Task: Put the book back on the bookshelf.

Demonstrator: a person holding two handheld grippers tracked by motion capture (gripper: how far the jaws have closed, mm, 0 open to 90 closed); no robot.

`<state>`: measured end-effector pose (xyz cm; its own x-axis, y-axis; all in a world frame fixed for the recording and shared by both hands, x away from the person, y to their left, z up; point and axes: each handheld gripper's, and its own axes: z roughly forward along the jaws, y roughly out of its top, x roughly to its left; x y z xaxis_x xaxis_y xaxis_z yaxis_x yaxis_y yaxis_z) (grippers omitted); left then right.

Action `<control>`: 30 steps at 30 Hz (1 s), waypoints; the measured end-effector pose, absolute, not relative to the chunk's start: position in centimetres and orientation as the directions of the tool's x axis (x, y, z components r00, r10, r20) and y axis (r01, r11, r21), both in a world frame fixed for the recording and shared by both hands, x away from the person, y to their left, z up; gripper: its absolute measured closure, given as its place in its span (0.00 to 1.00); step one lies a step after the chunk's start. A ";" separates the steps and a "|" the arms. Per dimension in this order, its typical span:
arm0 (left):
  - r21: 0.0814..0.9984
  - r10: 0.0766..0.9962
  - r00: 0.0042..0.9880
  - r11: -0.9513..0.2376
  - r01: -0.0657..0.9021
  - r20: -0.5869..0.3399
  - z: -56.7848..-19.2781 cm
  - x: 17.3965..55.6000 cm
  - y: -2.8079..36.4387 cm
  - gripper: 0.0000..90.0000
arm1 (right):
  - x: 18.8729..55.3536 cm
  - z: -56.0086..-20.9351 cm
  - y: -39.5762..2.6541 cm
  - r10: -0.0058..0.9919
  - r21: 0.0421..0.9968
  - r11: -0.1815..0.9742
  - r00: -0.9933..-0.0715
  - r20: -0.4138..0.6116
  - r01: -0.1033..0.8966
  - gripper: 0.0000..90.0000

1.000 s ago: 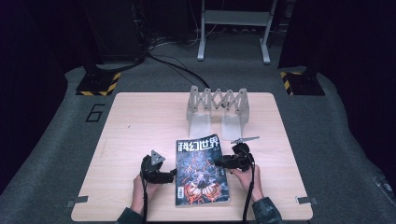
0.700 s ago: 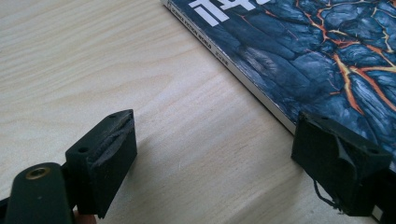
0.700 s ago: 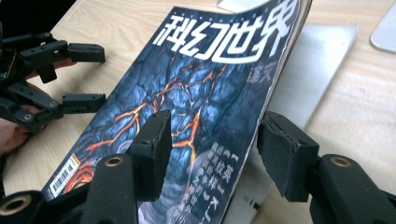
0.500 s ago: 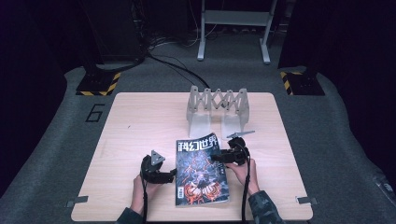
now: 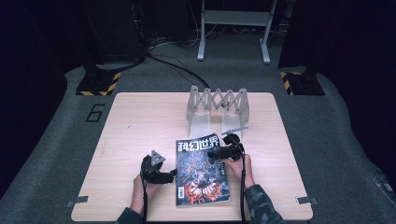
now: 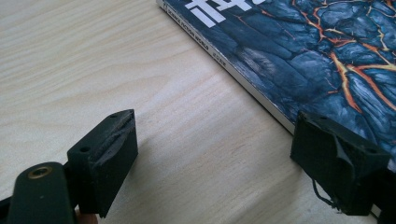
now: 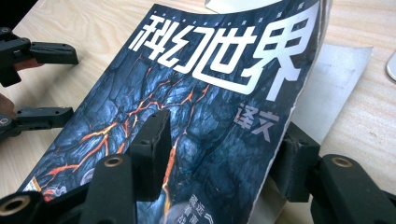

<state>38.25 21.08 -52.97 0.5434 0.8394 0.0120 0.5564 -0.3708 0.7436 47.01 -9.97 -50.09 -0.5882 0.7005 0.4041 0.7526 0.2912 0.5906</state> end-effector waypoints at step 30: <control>0.742 0.838 0.545 -0.374 0.556 0.014 -53.0 38.3 21.1 0.16 | 48.4 -50.0 -8.7 0.690 0.640 0.310 -0.629 0.357 0.703 0.93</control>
<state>38.25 21.10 -52.96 0.5452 0.8382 0.0144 0.5560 -0.3744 0.7421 48.39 -8.66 -50.00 -0.6293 0.6902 0.3571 0.7033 0.3103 0.6396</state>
